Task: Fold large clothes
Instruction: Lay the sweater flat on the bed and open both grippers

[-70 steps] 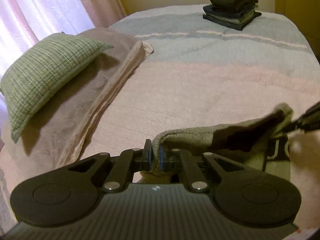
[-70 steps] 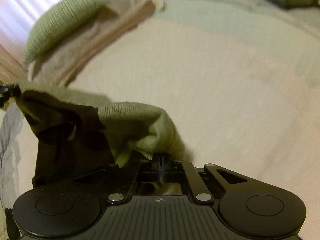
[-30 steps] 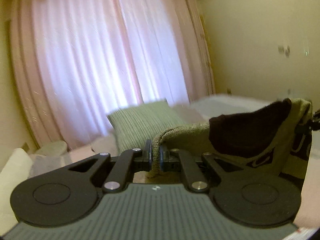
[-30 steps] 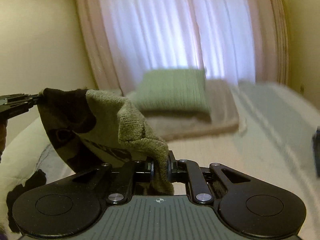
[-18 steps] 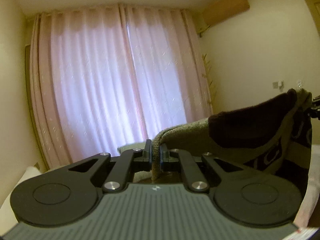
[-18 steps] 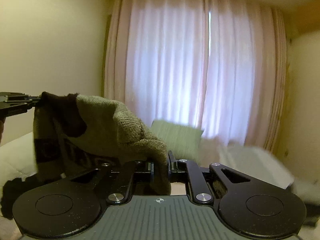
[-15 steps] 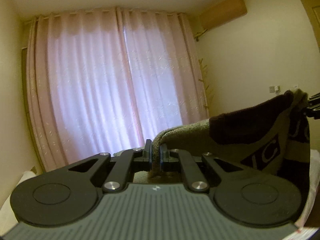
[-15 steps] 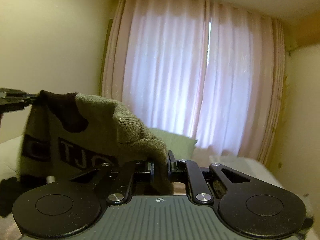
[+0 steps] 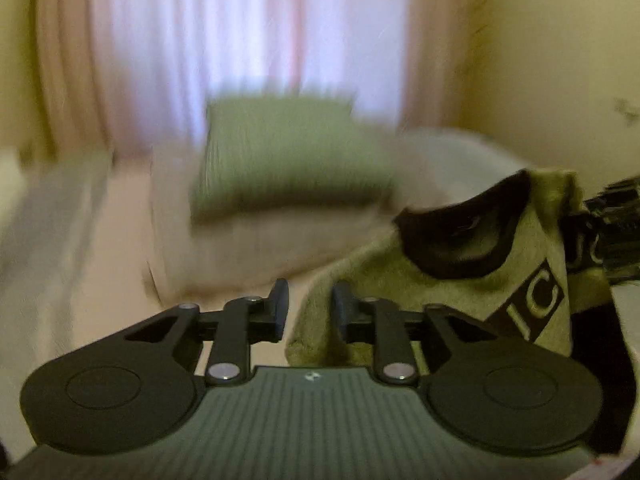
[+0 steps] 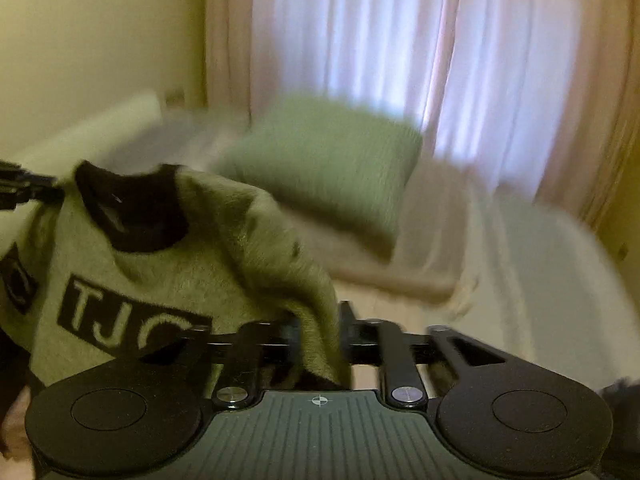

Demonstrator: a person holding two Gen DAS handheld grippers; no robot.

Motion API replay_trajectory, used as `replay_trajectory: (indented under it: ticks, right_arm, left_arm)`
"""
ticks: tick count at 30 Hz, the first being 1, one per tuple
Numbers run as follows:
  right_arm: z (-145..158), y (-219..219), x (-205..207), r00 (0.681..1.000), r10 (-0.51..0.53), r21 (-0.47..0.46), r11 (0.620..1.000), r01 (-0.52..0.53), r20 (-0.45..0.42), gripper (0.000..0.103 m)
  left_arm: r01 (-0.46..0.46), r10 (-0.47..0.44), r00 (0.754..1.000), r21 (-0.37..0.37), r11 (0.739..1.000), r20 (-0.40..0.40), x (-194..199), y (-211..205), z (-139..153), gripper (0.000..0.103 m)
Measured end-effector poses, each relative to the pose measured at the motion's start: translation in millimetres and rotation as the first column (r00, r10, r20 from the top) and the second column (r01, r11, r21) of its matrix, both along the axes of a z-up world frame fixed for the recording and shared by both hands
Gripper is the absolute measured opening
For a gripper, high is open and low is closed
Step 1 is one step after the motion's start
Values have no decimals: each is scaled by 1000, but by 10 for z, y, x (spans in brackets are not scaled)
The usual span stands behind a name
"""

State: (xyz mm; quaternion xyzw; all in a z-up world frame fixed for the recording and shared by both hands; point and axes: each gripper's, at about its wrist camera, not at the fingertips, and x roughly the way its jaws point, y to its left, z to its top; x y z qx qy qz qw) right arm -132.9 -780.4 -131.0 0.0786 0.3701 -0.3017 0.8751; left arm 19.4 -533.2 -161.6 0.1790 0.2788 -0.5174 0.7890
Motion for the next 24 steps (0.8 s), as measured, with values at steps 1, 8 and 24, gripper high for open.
replay_trajectory:
  ticks: [1,8,24]
  right_arm:
    - [-301,-199,99,1000,-18,17,1000,18,-26,61]
    - [-1334,-220,-309,995,-92,223,970,99,-41,61]
    - [-1588,1807,-1495,956,-262,340,894,291,-130,61]
  left_arm:
    - [-44,45,999,68,997,-8,88,-163,-347,20]
    - [-163,188,977,228,960,-96,-1,168,-1283,19]
    - [-129,235,945,401,907,-227,-340,1718,-2086,39]
